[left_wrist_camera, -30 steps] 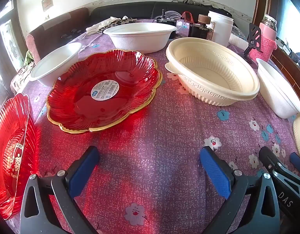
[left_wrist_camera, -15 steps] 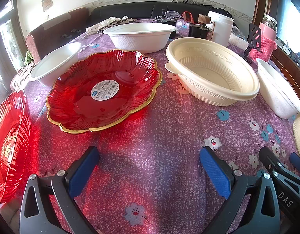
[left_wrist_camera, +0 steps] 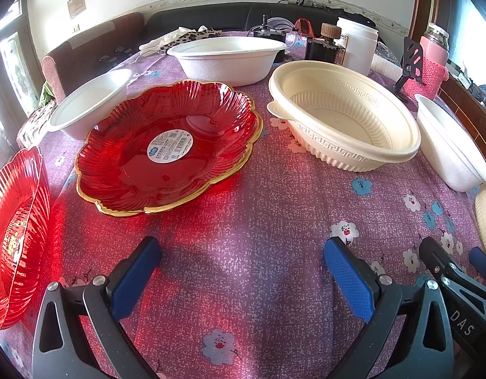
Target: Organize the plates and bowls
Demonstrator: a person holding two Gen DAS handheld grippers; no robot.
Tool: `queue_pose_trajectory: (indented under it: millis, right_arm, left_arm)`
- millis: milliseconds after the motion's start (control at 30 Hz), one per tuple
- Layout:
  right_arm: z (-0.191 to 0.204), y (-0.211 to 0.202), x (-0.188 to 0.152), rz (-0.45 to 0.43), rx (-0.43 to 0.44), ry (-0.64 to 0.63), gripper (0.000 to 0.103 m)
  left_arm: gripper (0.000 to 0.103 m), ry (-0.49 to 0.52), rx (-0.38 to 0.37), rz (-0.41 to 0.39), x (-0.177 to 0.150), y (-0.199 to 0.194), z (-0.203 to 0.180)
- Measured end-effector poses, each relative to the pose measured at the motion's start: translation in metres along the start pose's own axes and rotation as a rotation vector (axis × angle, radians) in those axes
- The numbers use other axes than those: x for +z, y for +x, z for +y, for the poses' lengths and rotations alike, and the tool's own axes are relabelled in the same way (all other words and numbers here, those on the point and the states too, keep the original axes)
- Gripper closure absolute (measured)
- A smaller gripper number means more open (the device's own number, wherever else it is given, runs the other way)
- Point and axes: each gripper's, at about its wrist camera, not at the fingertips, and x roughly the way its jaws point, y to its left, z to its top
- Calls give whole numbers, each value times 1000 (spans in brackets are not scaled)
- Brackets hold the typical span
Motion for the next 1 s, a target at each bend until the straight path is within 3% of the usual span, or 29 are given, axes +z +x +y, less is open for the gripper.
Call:
queue_pose_trajectory:
  millis: [267,433,1000]
  right_arm:
    - [2,-3,-2,6,-29,43,1]
    - [-1,-9,-11,8,1,5,1]
    - [4,-9,-9,28,-21,19,1]
  left_arm:
    - [0,129,-91,89,-9,-5,4]
    - [0,137,-99,34,-27,-19,10]
    - [0,131,-84,31,-32,-25,11]
